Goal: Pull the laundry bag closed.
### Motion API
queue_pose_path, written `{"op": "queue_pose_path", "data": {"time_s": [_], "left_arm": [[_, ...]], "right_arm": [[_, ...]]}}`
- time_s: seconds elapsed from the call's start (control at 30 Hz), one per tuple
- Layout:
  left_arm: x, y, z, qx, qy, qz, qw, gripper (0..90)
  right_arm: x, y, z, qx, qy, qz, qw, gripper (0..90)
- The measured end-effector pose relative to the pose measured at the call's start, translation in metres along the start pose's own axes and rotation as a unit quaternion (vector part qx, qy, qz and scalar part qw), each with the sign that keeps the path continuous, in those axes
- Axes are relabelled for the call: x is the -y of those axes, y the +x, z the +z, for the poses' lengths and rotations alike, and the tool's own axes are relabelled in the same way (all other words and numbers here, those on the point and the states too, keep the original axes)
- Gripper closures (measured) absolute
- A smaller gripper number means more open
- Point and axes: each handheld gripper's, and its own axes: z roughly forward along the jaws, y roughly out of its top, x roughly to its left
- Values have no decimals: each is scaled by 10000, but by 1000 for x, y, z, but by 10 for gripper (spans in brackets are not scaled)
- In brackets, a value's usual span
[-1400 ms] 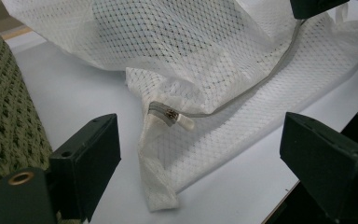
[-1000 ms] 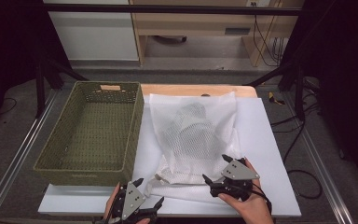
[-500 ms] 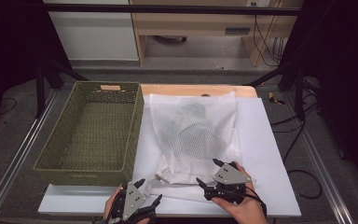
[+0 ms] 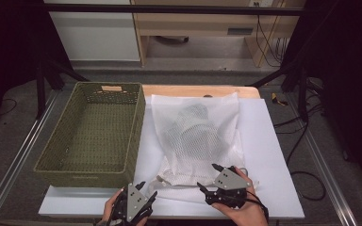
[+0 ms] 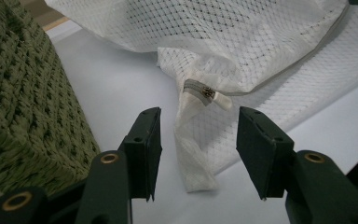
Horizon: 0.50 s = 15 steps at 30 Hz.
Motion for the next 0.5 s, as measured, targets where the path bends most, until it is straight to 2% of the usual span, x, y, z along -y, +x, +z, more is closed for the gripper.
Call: {"op": "queue_pose_path", "data": {"time_s": [0.17, 0.3, 0.43, 0.5], "left_arm": [[1, 1, 3, -109, 99, 69, 9999, 532], [2, 2, 6, -143, 135, 82, 9998, 563], [3, 1, 12, -117, 178, 125, 9997, 574], [3, 2, 16, -63, 165, 81, 9998, 576]], "right_arm": [[1, 1, 0, -15, 12, -36, 10000, 316], [2, 0, 1, -27, 48, -15, 10000, 328], [2, 0, 1, -36, 59, -5, 10000, 330], [2, 0, 1, -42, 57, -10, 10000, 330]]}}
